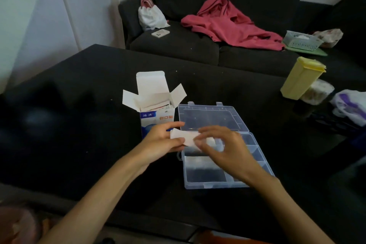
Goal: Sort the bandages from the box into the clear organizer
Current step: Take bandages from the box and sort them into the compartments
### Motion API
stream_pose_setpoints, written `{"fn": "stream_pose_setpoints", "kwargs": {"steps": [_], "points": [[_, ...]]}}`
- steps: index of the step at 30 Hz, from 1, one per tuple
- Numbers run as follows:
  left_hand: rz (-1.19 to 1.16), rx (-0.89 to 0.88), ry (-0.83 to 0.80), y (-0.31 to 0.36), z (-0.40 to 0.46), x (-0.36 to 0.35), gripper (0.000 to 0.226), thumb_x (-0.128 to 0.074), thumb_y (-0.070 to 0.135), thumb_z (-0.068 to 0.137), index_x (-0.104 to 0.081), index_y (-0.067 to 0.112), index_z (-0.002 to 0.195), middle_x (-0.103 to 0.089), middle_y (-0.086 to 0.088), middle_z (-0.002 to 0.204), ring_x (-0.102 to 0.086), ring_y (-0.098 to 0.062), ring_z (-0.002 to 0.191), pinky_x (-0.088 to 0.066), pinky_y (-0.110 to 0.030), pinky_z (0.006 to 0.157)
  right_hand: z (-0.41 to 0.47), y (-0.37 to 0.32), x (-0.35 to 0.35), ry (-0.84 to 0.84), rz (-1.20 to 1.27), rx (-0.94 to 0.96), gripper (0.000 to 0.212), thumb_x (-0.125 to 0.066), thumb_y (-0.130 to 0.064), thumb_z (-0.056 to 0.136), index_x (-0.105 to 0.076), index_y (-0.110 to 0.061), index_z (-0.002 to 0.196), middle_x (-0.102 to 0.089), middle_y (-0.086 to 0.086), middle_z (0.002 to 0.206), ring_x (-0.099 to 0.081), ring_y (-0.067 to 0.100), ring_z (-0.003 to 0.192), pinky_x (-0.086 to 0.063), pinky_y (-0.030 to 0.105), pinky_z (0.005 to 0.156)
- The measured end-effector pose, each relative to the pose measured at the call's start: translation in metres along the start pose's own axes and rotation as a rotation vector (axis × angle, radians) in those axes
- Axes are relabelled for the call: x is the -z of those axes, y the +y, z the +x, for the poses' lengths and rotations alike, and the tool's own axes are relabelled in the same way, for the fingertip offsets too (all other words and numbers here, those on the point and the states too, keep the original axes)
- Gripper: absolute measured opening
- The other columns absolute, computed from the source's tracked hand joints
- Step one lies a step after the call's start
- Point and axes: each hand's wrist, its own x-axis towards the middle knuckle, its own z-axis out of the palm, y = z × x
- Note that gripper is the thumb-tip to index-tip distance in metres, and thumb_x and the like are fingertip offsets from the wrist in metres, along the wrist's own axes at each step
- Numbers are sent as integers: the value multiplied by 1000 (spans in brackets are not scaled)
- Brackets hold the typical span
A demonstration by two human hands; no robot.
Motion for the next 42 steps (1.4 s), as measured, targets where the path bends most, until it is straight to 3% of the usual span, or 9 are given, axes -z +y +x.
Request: {"fn": "stream_pose_setpoints", "kwargs": {"steps": [3, 5, 9, 13, 20, 25, 31, 35, 42], "points": [[42, -54, -80, 2, -2, -1, 37, -62, 4, 87, -55, 24, 116, -68, -1, 101, -70, -8, 85, -55, -17, 65, 4, -4, 5, -12, 342, -214, 19, -68, -27, 81, -56, -34, 95, -59, -17, 101, -59, 4, 94, -53, 14, 65], [71, -104, -38, 1, -1, -4, 27, -64, 9, 86, -58, 25, 105, -68, 1, 99, -70, -6, 81, -53, -15, 62, 6, -5, 7, -24, 449, -278, 14, -69, -21, 81, -63, -29, 91, -63, -12, 93, -63, 9, 87, -53, 15, 59], [13, -197, 126, -1, 1, -10, 17, -69, 20, 82, -60, 34, 87, -71, 15, 74, -69, -1, 73, -50, -11, 56, 6, -5, 7, -12, 805, -508, 11, -69, -16, 81, -72, -15, 92, -71, 2, 92, -68, 12, 81, -51, 15, 60], [-47, -161, 120, 0, 1, -11, 18, -69, 22, 83, -61, 38, 85, -69, 22, 76, -67, 5, 75, -50, -12, 55, 4, -10, -5, 13, 1119, -674, 13, -68, -13, 81, -71, -9, 94, -72, 10, 95, -71, 15, 77, -55, 20, 63], [67, -160, 207, -2, 2, -13, 10, -67, 24, 86, -62, 32, 85, -66, 19, 81, -63, 0, 67, -43, -8, 48, 3, -18, -9, 84, 681, -537, 13, -75, -21, 75, -68, -19, 85, -72, 0, 88, -71, 11, 75, -58, 24, 63], [62, -85, 179, -1, 3, -9, 5, -68, 34, 82, -64, 33, 83, -70, 16, 74, -65, 2, 67, -44, -11, 51, 4, -12, 0, -65, 861, -586, 14, -70, -22, 79, -71, -10, 86, -73, 2, 78, -70, 10, 68, -52, 16, 58], [119, -43, 149, 0, 4, -1, 4, -63, 27, 88, -66, 30, 89, -72, 14, 78, -65, 2, 74, -44, -11, 53, 6, 3, 17, -201, 796, -532, 13, -61, -20, 86, -70, -14, 95, -72, 1, 88, -70, 14, 83, -55, 18, 64], [49, -126, 346, 1, 5, 8, 8, -62, 22, 89, -65, 30, 91, -70, 13, 85, -65, 1, 76, -46, -13, 55, 10, 20, 32, -113, 446, -418, 19, -60, -19, 88, -67, -19, 105, -63, -10, 95, -63, 9, 84, -53, 14, 61], [56, -146, 392, -3, 6, 9, 13, -63, 22, 89, -65, 27, 100, -69, 11, 94, -65, -3, 82, -46, -14, 55, 15, 28, 24, -328, 27, -75, 14, -66, -15, 84, -73, -18, 96, -66, -13, 88, -61, -7, 76, -49, 7, 71]]}}
